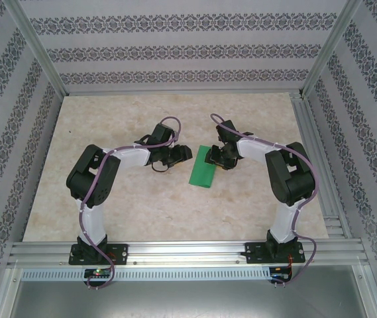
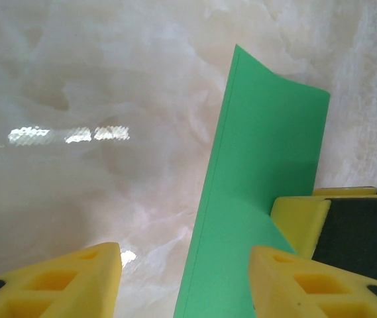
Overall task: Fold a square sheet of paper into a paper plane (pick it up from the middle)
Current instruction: Hold the square sheet of paper at the center of the table.
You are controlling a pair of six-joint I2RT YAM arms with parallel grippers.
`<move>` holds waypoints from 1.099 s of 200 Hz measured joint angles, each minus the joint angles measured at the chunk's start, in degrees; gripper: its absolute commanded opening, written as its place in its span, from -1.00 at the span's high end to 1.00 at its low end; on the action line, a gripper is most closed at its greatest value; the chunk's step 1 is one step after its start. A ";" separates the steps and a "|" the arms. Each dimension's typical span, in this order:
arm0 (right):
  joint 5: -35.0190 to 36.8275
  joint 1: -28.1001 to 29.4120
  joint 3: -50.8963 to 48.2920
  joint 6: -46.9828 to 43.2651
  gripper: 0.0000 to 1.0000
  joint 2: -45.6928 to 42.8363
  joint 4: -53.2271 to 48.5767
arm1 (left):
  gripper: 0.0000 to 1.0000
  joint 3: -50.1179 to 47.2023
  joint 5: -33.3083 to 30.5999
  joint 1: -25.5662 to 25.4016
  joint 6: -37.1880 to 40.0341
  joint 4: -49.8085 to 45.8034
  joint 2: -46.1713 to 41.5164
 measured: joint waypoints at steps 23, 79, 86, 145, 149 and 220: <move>0.37 0.15 0.83 1.09 0.06 0.57 -0.90 | -0.08 -0.44 0.00 0.00 0.15 -0.02 0.00; 1.88 0.76 2.05 1.38 0.04 1.29 -2.36 | -0.08 -0.44 0.20 -0.04 1.14 -0.02 0.00; 2.03 0.90 2.21 1.38 0.03 1.36 -2.51 | -0.08 -0.44 0.20 -0.04 1.20 -0.02 0.00; 2.49 1.11 2.93 1.31 0.01 1.97 -3.32 | -0.08 -0.44 0.22 -0.11 1.31 -0.02 0.00; 2.49 1.11 2.93 1.31 0.01 2.01 -3.34 | -0.08 -0.44 0.22 -0.11 1.31 -0.02 0.00; 2.45 1.11 3.69 1.14 -0.04 2.62 -4.13 | -0.03 -0.35 0.68 -0.70 1.53 -0.09 0.00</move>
